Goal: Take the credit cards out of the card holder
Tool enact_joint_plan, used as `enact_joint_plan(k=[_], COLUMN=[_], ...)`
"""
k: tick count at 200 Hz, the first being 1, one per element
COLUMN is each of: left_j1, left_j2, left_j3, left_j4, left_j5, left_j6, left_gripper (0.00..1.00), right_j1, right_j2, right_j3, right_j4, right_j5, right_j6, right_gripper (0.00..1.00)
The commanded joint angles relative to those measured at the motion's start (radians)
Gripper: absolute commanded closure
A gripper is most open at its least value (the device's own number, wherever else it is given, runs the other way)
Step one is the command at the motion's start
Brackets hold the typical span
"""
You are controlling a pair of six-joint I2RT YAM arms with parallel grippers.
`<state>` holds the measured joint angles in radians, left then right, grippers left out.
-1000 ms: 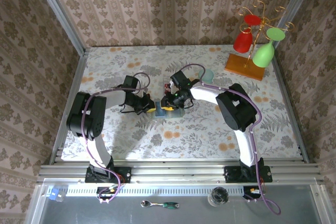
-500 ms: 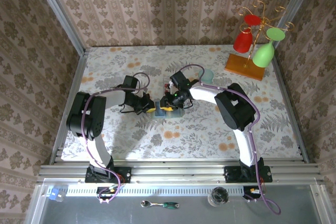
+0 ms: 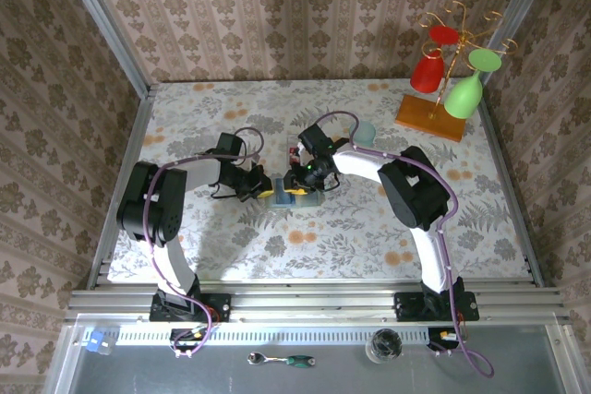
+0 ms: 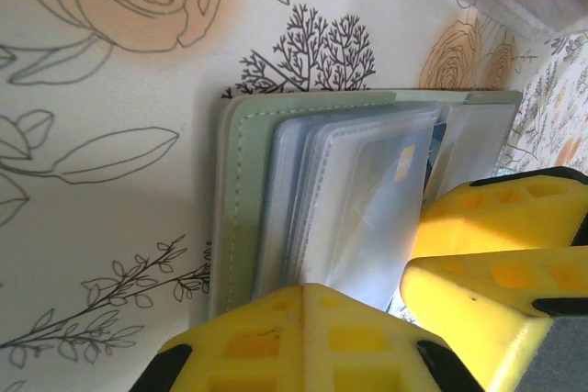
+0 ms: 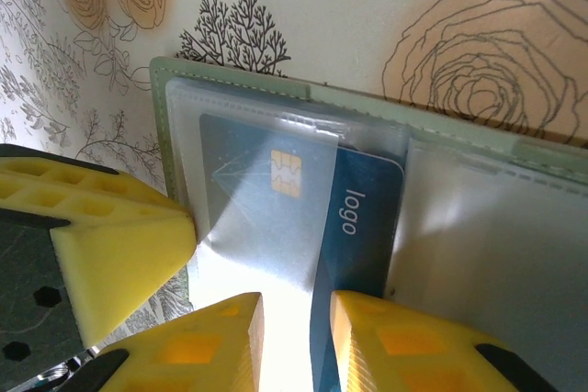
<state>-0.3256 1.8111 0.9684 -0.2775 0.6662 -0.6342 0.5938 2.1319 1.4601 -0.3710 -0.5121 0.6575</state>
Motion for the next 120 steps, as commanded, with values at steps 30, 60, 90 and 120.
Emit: enact_joint_plan(k=[30, 60, 90, 120], left_j1=[0.008, 0.009, 0.009, 0.004], left_j2=[0.013, 0.005, -0.013, -0.044], left_j3=[0.016, 0.027, 0.048, 0.070], left_j4=[-0.051, -0.063, -0.075, -0.084], left_j5=[-0.016, -0.016, -0.016, -0.016], left_j6=[0.027, 0.034, 0.032, 0.022], left_gripper=[0.94, 0.94, 0.94, 0.94], right_j1=[-0.003, -0.003, -0.005, -0.010], right_j2=[-0.039, -0.051, -0.067, -0.088], right_j3=[0.011, 0.007, -0.014, -0.032], right_j4=[-0.086, -0.083, -0.033, -0.012], right_j5=[0.079, 0.074, 0.035, 0.031], right_j6=[-0.031, -0.032, -0.015, -0.006], right_gripper=[0.72, 0.72, 0.72, 0.72])
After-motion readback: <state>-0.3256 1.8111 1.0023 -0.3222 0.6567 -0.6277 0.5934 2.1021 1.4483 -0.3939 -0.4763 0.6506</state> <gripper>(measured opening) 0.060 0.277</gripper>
